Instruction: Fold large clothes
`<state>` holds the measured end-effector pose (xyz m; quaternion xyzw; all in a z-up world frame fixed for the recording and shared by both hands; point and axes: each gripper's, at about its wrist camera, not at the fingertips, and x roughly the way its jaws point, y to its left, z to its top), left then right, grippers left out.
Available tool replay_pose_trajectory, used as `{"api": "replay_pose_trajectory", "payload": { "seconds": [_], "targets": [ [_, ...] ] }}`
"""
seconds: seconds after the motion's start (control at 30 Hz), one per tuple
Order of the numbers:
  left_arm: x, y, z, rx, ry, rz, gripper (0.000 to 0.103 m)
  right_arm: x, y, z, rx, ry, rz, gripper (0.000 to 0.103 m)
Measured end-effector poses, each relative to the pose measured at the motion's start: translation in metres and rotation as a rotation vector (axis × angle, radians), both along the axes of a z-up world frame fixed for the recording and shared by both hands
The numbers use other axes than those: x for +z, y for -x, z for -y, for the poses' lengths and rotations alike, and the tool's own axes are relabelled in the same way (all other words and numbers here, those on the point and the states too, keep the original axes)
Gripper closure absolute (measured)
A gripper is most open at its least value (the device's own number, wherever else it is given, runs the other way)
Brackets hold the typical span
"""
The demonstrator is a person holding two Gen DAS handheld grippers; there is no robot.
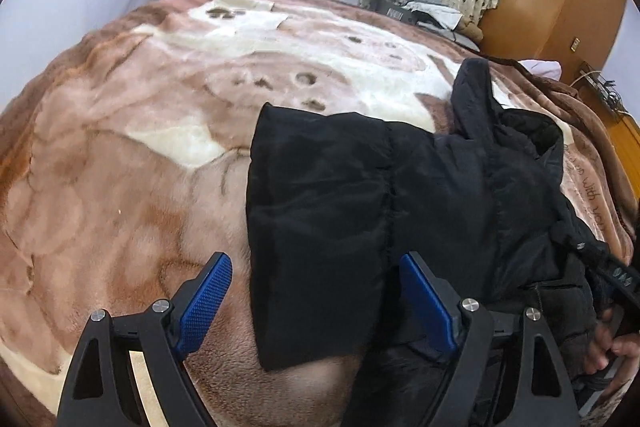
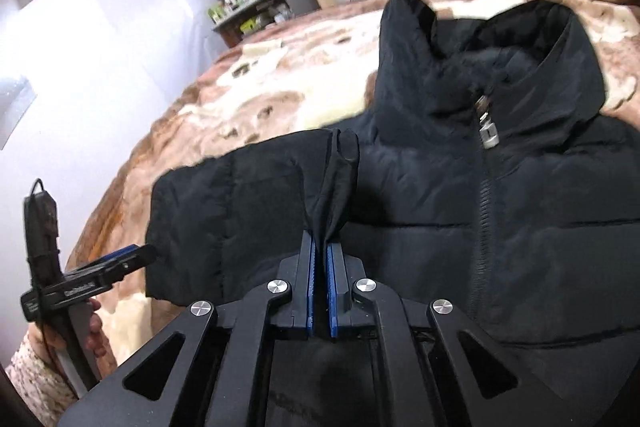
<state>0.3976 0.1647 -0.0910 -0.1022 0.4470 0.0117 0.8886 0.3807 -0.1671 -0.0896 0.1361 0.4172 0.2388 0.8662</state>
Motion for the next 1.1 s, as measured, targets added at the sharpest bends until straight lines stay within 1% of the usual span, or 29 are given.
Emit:
{"api": "replay_pose_trajectory", "payload": {
  "seconds": [0.1,0.23,0.3,0.37,0.43,0.53,0.63,0.7,0.8,0.83,0.87,0.93,0.97,1.03,1.1],
  "targets": [
    [0.011,0.001,0.012,-0.021,0.012,0.021,0.017,0.019,0.009,0.026,-0.045,-0.001,0.036,0.098],
    [0.022,-0.001,0.035,-0.054,-0.014,0.053,0.017,0.028,0.019,0.066,-0.125,0.005,0.042,0.099],
    [0.021,-0.004,0.051,-0.084,-0.017,0.048,0.017,0.028,0.022,0.083,-0.164,0.029,0.037,0.098],
    [0.019,-0.008,0.062,-0.094,-0.020,0.039,0.017,0.025,0.024,0.101,-0.203,0.042,0.023,0.098],
    [0.015,-0.013,0.075,-0.100,-0.015,0.031,0.017,0.024,0.025,0.115,-0.236,0.042,0.011,0.098],
    [0.008,-0.023,0.090,-0.113,-0.034,0.014,0.017,0.025,0.027,0.128,-0.276,0.068,0.014,0.098],
    [-0.003,-0.034,0.101,-0.113,-0.058,-0.018,0.017,0.020,0.026,0.138,-0.298,0.094,0.000,0.098],
    [-0.011,-0.040,0.103,-0.105,-0.057,-0.040,0.017,0.015,0.024,0.144,-0.311,0.108,-0.021,0.098],
    [-0.024,-0.048,0.104,-0.086,-0.082,-0.083,0.017,0.000,0.020,0.149,-0.321,0.118,-0.065,0.098],
    [-0.029,-0.051,0.103,-0.081,-0.078,-0.104,0.017,-0.003,0.021,0.150,-0.327,0.124,-0.074,0.098],
    [-0.034,-0.054,0.102,-0.073,-0.067,-0.112,0.017,-0.009,0.020,0.151,-0.339,0.142,-0.089,0.098],
    [-0.040,-0.057,0.098,-0.049,-0.073,-0.117,0.017,-0.017,0.019,0.153,-0.350,0.143,-0.103,0.098],
    [-0.043,-0.060,0.096,-0.042,-0.058,-0.131,0.016,-0.023,0.017,0.154,-0.362,0.151,-0.122,0.098],
    [-0.047,-0.063,0.093,-0.037,-0.042,-0.141,0.012,-0.031,0.013,0.156,-0.373,0.156,-0.149,0.097],
    [-0.053,-0.066,0.092,-0.039,-0.035,-0.152,0.009,-0.036,0.010,0.155,-0.374,0.184,-0.159,0.097]
  ]
}}
